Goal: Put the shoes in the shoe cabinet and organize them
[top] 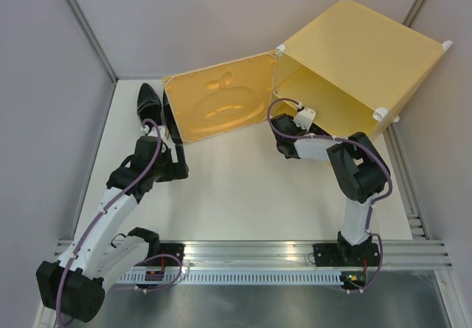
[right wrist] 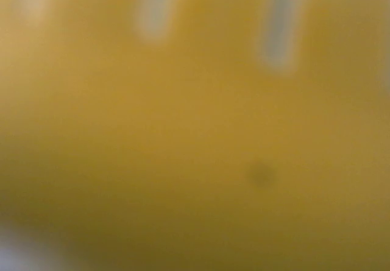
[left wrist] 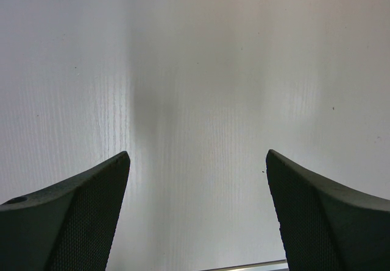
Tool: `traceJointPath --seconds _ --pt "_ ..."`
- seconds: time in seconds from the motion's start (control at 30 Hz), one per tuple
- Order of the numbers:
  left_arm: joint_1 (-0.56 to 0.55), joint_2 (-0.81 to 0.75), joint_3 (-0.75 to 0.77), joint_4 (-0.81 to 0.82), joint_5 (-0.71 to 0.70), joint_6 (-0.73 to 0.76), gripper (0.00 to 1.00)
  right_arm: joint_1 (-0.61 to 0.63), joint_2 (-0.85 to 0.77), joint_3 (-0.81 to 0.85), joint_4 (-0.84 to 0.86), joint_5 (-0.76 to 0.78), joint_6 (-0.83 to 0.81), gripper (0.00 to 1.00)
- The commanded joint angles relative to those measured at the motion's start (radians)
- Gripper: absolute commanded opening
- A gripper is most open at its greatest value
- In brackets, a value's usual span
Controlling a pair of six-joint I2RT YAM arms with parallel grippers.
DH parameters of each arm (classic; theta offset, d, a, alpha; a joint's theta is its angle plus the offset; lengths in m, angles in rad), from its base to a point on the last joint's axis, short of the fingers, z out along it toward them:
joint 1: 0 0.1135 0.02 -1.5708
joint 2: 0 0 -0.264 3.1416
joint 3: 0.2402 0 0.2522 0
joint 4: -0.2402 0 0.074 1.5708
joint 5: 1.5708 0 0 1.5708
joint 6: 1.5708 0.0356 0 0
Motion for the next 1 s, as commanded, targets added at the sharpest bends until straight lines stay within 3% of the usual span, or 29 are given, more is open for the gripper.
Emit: traceJointPath --seconds 0.0,0.23,0.63,0.97 --pt "0.005 -0.006 0.005 0.020 -0.015 -0.015 0.95 -0.013 -0.054 -0.013 0.012 0.010 0.007 0.71" --pt "0.005 -0.009 0.004 0.020 -0.015 -0.015 0.95 0.022 -0.130 -0.062 -0.003 -0.033 -0.028 0.83" --pt "0.005 -0.012 0.002 0.020 -0.018 -0.016 0.95 0.107 -0.186 -0.061 -0.027 -0.158 -0.124 0.79" --pt "0.005 -0.012 0.002 0.022 -0.021 -0.018 0.95 0.075 -0.042 0.079 0.029 -0.247 -0.270 0.78"
